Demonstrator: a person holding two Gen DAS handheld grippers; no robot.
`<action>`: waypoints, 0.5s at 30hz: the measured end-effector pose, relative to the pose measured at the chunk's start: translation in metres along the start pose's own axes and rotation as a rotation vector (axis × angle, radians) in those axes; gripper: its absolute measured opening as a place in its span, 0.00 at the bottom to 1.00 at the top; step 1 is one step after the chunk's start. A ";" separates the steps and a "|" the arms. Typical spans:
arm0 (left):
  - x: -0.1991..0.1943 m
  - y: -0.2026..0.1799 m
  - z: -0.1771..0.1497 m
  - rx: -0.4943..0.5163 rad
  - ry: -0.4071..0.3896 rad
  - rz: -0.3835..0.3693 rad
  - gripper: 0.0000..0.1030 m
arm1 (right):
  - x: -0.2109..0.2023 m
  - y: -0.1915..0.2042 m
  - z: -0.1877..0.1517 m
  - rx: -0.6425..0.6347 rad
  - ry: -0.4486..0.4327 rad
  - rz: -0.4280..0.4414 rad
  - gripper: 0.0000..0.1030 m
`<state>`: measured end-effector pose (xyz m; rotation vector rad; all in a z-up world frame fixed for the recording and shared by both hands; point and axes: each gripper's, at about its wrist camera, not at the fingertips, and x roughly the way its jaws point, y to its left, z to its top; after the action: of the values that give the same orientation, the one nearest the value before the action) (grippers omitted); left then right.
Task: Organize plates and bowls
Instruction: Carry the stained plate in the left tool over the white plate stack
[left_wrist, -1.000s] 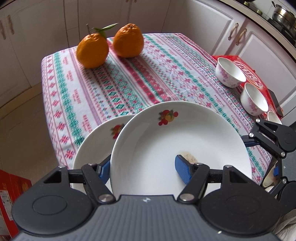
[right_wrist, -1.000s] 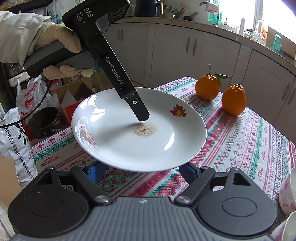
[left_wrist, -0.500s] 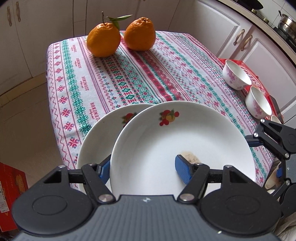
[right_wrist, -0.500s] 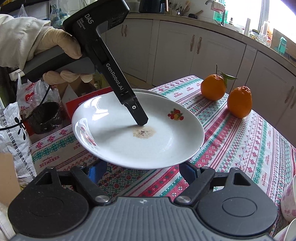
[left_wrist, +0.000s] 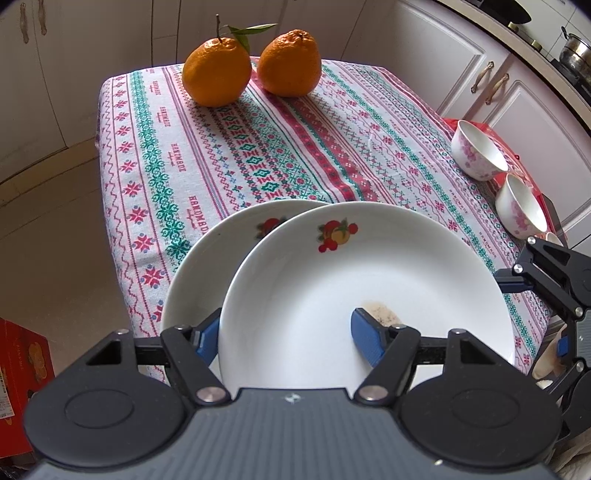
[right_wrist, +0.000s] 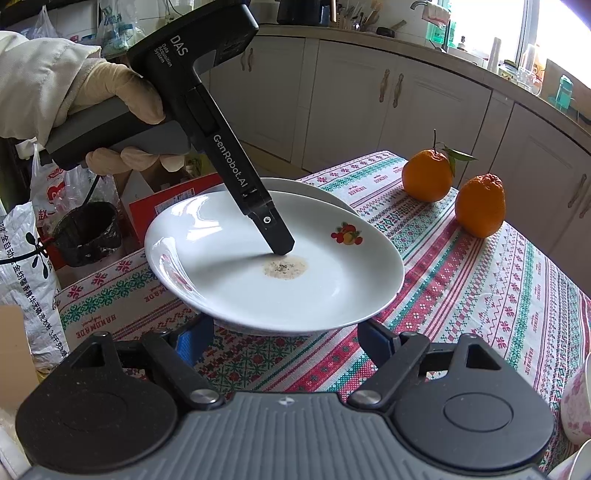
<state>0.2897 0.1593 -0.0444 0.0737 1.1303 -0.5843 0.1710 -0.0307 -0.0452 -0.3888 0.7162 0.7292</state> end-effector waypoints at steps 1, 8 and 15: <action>0.000 0.000 0.000 0.001 0.000 0.000 0.69 | 0.000 0.000 0.000 0.002 0.000 0.000 0.86; -0.001 -0.001 0.001 0.017 0.016 0.014 0.69 | 0.000 0.001 -0.001 0.003 -0.001 0.001 0.86; 0.000 -0.003 0.002 0.034 0.040 0.020 0.73 | -0.002 0.003 -0.003 0.001 -0.017 -0.004 0.86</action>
<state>0.2897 0.1560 -0.0430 0.1263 1.1570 -0.5864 0.1666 -0.0311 -0.0463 -0.3826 0.7000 0.7272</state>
